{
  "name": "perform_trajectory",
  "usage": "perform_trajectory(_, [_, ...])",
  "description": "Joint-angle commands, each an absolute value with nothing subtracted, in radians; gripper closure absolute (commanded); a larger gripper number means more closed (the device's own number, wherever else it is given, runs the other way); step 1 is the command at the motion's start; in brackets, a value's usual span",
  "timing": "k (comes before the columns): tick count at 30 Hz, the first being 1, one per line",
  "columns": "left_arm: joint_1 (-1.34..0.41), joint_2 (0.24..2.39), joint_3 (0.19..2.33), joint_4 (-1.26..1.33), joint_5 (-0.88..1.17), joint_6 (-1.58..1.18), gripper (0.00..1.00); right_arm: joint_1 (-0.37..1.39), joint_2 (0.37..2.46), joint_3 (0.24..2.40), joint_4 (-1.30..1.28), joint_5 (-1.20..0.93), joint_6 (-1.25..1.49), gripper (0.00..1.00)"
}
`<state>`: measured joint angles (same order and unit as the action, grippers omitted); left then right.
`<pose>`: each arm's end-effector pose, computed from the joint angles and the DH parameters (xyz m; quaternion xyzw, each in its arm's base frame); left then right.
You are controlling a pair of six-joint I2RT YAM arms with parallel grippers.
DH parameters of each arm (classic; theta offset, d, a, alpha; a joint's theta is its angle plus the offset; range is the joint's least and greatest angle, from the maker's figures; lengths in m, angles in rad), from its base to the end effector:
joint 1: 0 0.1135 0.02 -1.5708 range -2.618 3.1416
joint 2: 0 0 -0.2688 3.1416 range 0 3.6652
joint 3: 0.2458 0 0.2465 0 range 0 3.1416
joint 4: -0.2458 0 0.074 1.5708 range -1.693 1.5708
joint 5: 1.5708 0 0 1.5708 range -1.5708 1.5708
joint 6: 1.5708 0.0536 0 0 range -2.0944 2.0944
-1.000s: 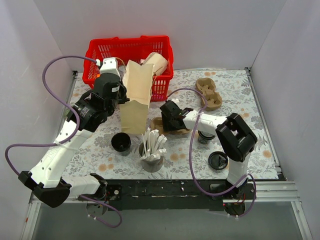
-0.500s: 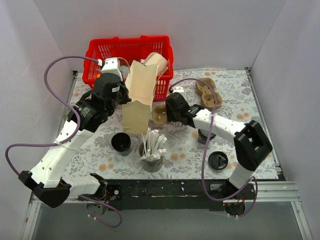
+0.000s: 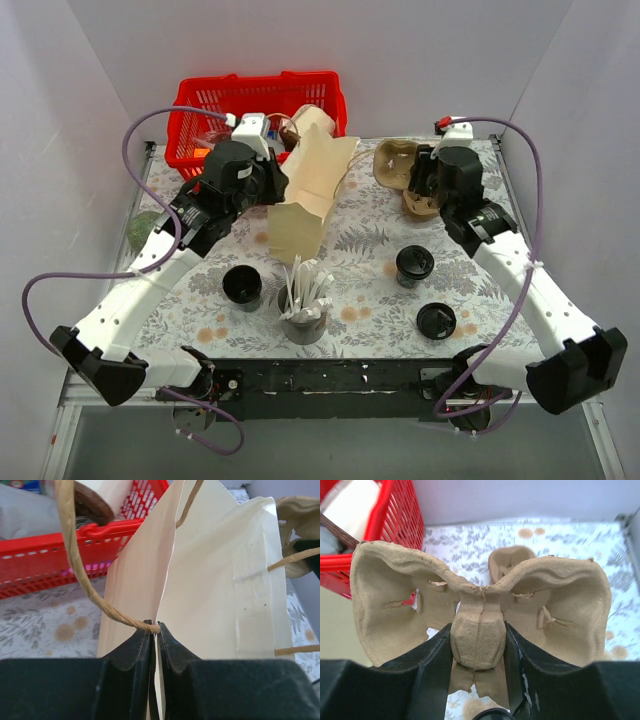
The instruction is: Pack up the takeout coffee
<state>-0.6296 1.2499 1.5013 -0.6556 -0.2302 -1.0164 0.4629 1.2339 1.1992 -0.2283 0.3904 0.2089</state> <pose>0.2237 -0.1479 0.4365 -0.2214 0.8015 -0.3360 0.4423 0.2699 0.1119 0.3867 0.0184 0.7873 0.0513 0.6141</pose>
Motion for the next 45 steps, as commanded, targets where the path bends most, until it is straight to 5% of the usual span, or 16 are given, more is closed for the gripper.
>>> perform_trajectory(1, [-0.624,1.293,1.477,-0.5,-0.002,-0.977,0.91,0.44,1.14,1.252,-0.141,0.313,0.052,0.52])
perform_trajectory(8, [-0.624,1.454,1.516,-0.449,0.175,-0.951,0.89,0.431,1.083,1.347,-0.163,0.394,0.041,0.52])
perform_trajectory(16, [-0.624,1.584,1.485,-0.382,0.19,-0.94,0.88,0.43,1.077,1.42,-0.187,0.097,0.026,0.52])
perform_trajectory(19, [-0.624,1.588,1.473,-0.374,0.184,-0.939,0.78,0.43,1.112,1.469,-0.248,-0.121,0.096,0.53])
perform_trajectory(23, [-0.624,1.556,1.459,-0.37,0.138,-0.95,0.4,0.43,1.181,1.531,-0.275,-0.445,0.155,0.55])
perform_trajectory(27, [-0.624,1.505,1.45,-0.37,0.103,-0.963,0.24,0.43,1.245,1.595,-0.296,-0.555,0.196,0.57])
perform_trajectory(38, [-0.624,1.41,1.416,-0.359,0.048,-1.023,0.26,0.428,1.305,1.623,-0.305,-0.718,0.299,0.58])
perform_trajectory(45, [-0.624,1.42,1.387,-0.359,0.026,-1.052,0.47,0.419,1.358,1.62,-0.336,-0.75,0.325,0.58])
